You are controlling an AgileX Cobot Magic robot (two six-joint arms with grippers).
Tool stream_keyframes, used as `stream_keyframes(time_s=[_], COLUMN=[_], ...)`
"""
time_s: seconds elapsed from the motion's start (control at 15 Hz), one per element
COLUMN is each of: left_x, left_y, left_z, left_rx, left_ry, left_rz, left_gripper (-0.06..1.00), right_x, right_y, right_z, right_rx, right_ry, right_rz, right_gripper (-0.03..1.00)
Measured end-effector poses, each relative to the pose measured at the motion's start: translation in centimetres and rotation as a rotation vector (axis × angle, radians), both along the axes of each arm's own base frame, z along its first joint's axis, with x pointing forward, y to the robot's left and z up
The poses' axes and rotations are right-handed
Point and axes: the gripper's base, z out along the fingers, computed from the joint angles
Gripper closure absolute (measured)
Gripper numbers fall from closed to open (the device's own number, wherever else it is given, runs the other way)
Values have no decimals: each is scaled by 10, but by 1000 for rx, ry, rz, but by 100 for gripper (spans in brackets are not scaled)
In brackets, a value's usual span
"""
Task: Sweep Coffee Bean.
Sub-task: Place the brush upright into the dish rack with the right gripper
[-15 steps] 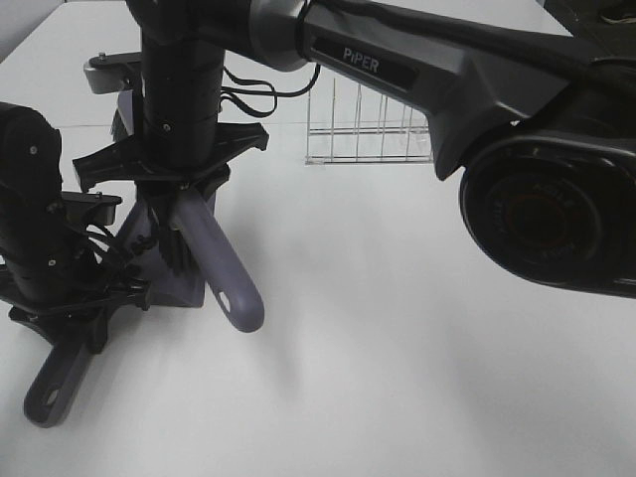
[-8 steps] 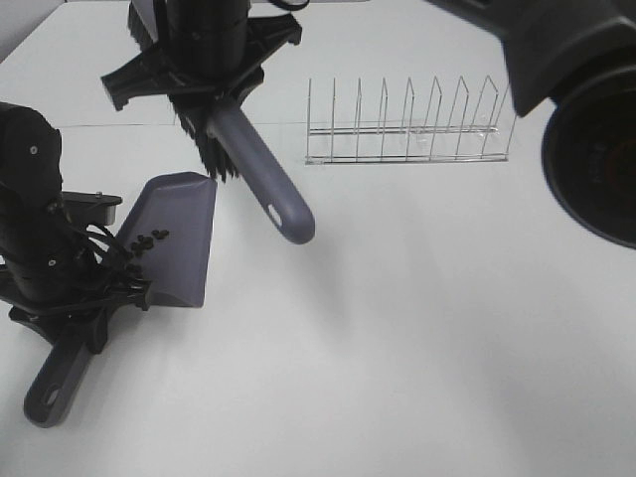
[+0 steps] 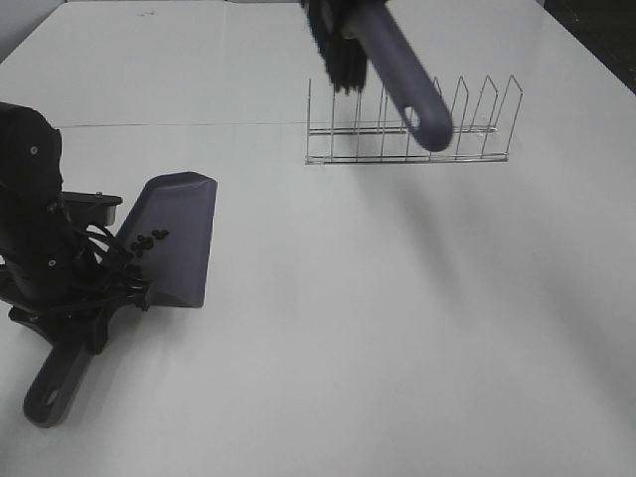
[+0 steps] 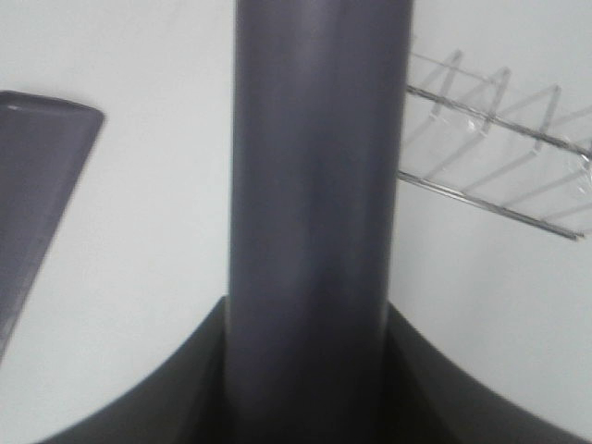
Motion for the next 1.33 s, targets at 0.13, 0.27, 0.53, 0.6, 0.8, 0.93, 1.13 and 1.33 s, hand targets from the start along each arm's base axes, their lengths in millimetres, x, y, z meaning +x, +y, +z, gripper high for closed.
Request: stream_keyframes(time_s=[0.13, 0.27, 0.53, 0.6, 0.8, 0.93, 1.13, 1.33], left_x=[0, 0, 0, 0, 0, 0, 0, 0], left_y=[0, 0, 0, 0, 0, 0, 0, 0], left_z=[0, 0, 0, 0, 0, 0, 0, 0], left_rx=[0, 0, -1, -1, 2, -1, 2, 2], left_ry=[0, 0, -1, -1, -3, -2, -3, -3], left_rz=[0, 0, -3, -3, -7, -3, -7, -7], left_gripper=[60, 60, 60, 60, 60, 60, 60, 60], right_x=[5, 8, -3, -7, -11, -9, -4, 9], right_y=[-46, -108, -139, -138, -136, -133, -132, -129], right_z=[-9, -35, -82, -91, -104, -118, -140, -145], right_rx=[-26, -50, -76, -71, -55, -51, -72, -65], right_ry=[65, 189, 368, 404, 462, 498, 548, 533], right_rz=[-95, -231, -304, -305, -310, -313, -316, -315], right_gripper=[66, 66, 66, 66, 66, 66, 66, 66])
